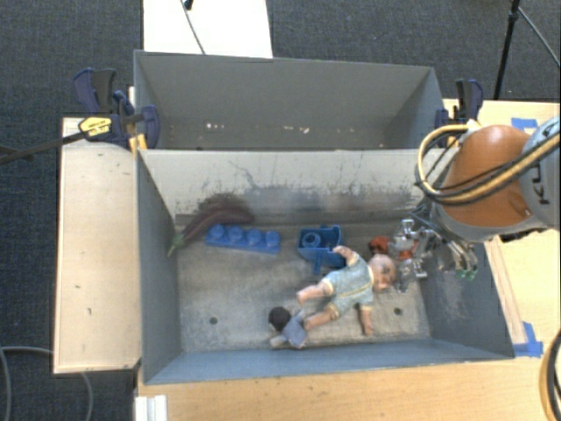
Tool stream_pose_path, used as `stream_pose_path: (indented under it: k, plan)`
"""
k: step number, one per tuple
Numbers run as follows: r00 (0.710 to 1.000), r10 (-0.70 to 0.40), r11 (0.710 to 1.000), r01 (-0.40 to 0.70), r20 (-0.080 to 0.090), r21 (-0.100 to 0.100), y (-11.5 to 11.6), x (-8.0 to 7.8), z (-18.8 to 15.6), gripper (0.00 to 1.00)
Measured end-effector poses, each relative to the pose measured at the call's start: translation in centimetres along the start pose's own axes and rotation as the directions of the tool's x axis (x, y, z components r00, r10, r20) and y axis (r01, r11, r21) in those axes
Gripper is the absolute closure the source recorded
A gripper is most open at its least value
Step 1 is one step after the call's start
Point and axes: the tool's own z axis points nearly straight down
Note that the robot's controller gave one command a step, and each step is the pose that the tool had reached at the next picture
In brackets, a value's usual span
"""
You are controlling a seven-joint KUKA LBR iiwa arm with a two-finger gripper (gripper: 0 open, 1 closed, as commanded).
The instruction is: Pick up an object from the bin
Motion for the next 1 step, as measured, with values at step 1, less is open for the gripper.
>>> stream_pose_path:
  k: [1]
  plan:
    - [1.0, -0.001, 1.0, 0.001, 0.0, 0.0, 0.0, 0.0, 0.0, 1.0]
